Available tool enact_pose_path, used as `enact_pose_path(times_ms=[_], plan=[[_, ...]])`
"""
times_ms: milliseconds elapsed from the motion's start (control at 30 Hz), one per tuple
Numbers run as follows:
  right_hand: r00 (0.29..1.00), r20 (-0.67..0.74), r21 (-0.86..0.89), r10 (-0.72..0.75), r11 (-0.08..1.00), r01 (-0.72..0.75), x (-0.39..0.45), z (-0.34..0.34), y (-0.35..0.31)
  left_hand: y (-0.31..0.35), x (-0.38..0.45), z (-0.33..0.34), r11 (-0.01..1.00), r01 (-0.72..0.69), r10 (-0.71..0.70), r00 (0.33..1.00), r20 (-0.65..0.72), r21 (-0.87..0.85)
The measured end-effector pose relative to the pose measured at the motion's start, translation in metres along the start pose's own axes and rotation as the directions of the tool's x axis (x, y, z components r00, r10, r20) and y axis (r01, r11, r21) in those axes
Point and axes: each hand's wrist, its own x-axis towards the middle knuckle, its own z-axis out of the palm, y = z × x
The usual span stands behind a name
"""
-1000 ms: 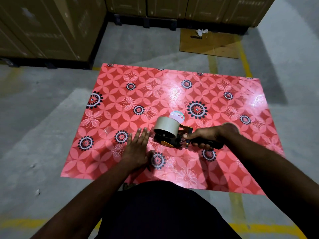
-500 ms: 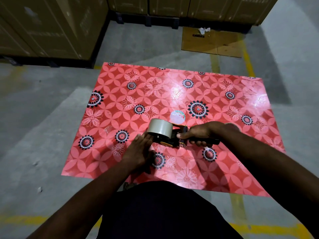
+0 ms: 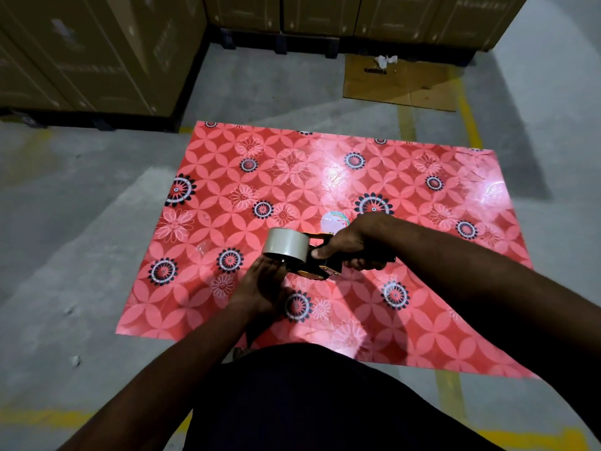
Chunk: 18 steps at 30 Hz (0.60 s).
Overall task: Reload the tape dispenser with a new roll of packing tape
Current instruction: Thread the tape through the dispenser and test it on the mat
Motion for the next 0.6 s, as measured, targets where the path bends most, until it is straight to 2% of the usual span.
enact_pose_path(times_ms=[67, 133, 200, 267, 333, 367, 400, 467, 500, 600], plan=[[1.000, -0.008, 0.013, -0.017, 1.000, 0.018, -0.003, 0.000, 0.000, 0.006, 0.003, 0.005, 0.900, -0.170, 0.184, 0.983, 0.003, 0.403], [1.000, -0.008, -0.007, -0.002, 1.000, 0.002, -0.004, 0.001, 0.000, 0.006, 0.008, 0.007, 0.824, -0.209, 0.244, 0.970, 0.004, 0.526], [1.000, -0.018, -0.009, 0.002, 1.000, -0.002, -0.011, 0.005, -0.004, 0.004, 0.010, 0.006, 0.813, -0.214, 0.240, 0.970, 0.023, 0.542], [0.997, -0.067, 0.021, -0.027, 0.999, 0.029, -0.022, 0.006, 0.001, 0.001, 0.013, 0.004, 0.846, -0.200, 0.204, 0.978, 0.047, 0.495], [0.951, -0.288, 0.054, -0.110, 0.990, 0.130, -0.037, -0.006, 0.025, -0.002, 0.014, 0.005, 0.830, -0.238, 0.240, 0.969, 0.062, 0.505], [0.927, -0.362, 0.068, -0.098, 0.989, 0.131, -0.043, -0.014, 0.042, -0.004, 0.013, 0.005, 0.815, -0.266, 0.277, 0.959, 0.056, 0.515], [0.935, -0.351, 0.084, -0.039, 0.994, 0.073, -0.052, -0.020, 0.060, -0.004, 0.012, 0.007, 0.809, -0.283, 0.301, 0.952, 0.051, 0.515], [0.972, -0.211, 0.042, 0.105, 0.994, -0.099, -0.065, -0.028, 0.090, -0.002, 0.011, 0.013, 0.808, -0.283, 0.326, 0.945, 0.007, 0.517], [0.970, -0.188, 0.028, 0.156, 0.988, -0.153, -0.065, -0.031, 0.100, 0.000, 0.010, 0.015, 0.812, -0.274, 0.329, 0.944, -0.015, 0.516], [0.963, -0.186, 0.056, 0.195, 0.981, -0.188, -0.069, -0.028, 0.115, 0.001, 0.011, 0.019, 0.822, -0.248, 0.307, 0.951, -0.033, 0.513]])
